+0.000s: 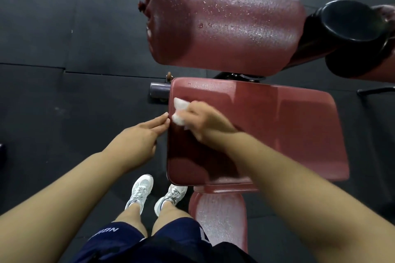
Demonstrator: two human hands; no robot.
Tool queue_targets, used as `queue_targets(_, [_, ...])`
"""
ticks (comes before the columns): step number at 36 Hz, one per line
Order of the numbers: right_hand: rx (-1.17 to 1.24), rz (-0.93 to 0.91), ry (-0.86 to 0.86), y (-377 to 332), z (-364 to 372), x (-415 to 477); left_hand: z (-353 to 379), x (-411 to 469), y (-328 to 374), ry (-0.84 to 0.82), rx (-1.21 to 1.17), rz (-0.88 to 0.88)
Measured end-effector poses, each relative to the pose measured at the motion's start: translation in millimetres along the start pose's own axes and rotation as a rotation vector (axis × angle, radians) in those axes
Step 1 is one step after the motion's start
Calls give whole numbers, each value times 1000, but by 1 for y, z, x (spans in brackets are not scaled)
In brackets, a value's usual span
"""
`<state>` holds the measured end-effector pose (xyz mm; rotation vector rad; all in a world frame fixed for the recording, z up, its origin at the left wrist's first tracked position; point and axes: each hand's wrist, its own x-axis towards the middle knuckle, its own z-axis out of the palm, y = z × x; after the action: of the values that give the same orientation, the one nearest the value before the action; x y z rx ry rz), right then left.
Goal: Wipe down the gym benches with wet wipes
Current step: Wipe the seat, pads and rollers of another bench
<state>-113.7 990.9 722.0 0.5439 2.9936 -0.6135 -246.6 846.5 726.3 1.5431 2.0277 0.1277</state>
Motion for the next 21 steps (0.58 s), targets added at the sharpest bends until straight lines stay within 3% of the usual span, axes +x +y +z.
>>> queue_targets(2, [66,206,66,33,-14,2,0,-1,-4,-10,13,20])
queue_targets(5, [-108,519,253,85,-30,-2,0,-3,-8,-39,42,36])
queue_targets(8, [-172,753,260,92,-25,1,0,-6,-14,-68,77,34])
queue_targets(11, [-141,672,252,51,-8,23,2,-7,-21,-81,94,26])
queue_targets(15, [1,238,94,-18,12,34,0,-6,-32,-116,121,9])
queue_targets(18, [-20,-22,-53,-25,24,33,-3,-7,-41,-144,150,-9])
queue_targets(21, [-49,63,23,-4,23,38,-5,-11,-49,-135,167,-32])
